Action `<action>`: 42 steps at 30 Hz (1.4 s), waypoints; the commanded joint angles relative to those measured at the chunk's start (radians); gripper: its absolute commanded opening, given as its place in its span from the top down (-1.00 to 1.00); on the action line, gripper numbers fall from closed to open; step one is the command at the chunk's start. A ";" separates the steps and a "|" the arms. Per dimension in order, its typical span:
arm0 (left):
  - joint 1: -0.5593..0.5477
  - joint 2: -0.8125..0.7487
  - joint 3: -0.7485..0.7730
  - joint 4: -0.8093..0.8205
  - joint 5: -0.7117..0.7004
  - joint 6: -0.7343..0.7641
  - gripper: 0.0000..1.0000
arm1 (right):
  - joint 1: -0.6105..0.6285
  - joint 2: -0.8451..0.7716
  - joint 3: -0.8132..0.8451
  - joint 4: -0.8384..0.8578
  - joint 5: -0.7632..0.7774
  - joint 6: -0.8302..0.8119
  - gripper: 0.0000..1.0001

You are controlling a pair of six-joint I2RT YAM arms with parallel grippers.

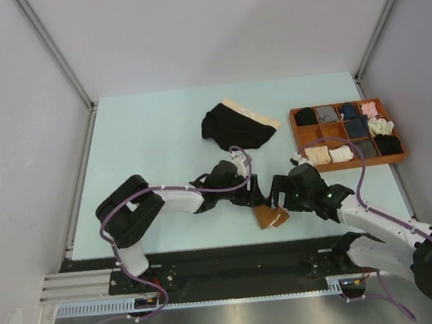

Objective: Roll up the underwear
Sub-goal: Pick up the underwear from the center of the board.

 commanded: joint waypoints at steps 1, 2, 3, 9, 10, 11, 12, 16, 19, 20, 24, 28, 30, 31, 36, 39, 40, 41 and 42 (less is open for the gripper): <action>-0.021 0.028 0.016 -0.082 -0.039 0.015 -0.40 | -0.070 0.024 -0.005 0.079 -0.192 -0.052 -0.98; -0.023 0.028 0.016 -0.081 -0.039 0.015 -0.40 | -0.073 0.030 -0.013 0.084 -0.200 -0.052 -0.96; -0.023 0.025 0.015 -0.079 -0.040 0.012 -0.39 | -0.079 0.034 -0.019 0.087 -0.209 -0.054 -0.95; -0.028 0.023 0.012 -0.087 -0.045 0.009 -0.39 | -0.116 0.051 -0.072 0.112 -0.283 -0.014 -0.86; -0.028 0.020 0.008 -0.085 -0.047 0.007 -0.38 | -0.118 0.051 -0.075 0.110 -0.283 -0.012 -0.86; -0.028 0.017 0.005 -0.084 -0.045 0.009 -0.38 | -0.121 0.048 -0.082 0.113 -0.286 -0.006 -0.84; -0.029 0.014 0.005 -0.084 -0.045 0.009 -0.39 | -0.124 0.050 -0.086 0.122 -0.292 -0.002 -0.83; -0.029 0.011 0.004 -0.087 -0.045 0.009 -0.39 | -0.124 0.070 -0.102 0.185 -0.327 0.018 -0.75; -0.029 0.006 0.002 -0.087 -0.048 0.009 -0.38 | -0.121 0.087 -0.095 0.191 -0.333 0.017 -0.65; -0.029 0.003 0.001 -0.087 -0.050 0.009 -0.38 | -0.119 0.088 -0.089 0.190 -0.335 0.018 -0.59; -0.031 -0.006 -0.001 -0.088 -0.054 0.009 -0.38 | -0.115 0.093 -0.069 0.172 -0.321 0.011 -0.29; -0.034 -0.009 -0.002 -0.087 -0.053 0.001 -0.38 | -0.109 0.128 -0.063 0.185 -0.323 0.014 0.03; -0.037 -0.011 -0.004 -0.085 -0.054 0.000 -0.38 | -0.101 0.142 -0.060 0.202 -0.324 0.020 0.16; -0.037 -0.012 -0.004 -0.085 -0.056 0.000 -0.39 | -0.096 0.153 -0.059 0.210 -0.327 0.021 0.21; -0.032 -0.047 0.025 -0.133 -0.070 -0.004 -0.57 | -0.093 0.160 -0.045 0.221 -0.330 0.015 0.91; 0.001 -0.115 0.051 -0.200 -0.088 -0.005 -0.74 | -0.125 0.114 -0.025 0.178 -0.329 -0.011 1.00; 0.032 -0.138 0.056 -0.221 -0.096 -0.007 -0.80 | -0.139 0.096 -0.001 0.155 -0.324 -0.024 1.00; 0.052 -0.161 0.061 -0.251 -0.103 -0.008 -0.82 | -0.158 0.073 0.015 0.130 -0.320 -0.041 1.00; 0.073 -0.219 0.065 -0.301 -0.112 -0.002 -0.83 | -0.176 0.030 0.033 0.075 -0.311 -0.061 1.00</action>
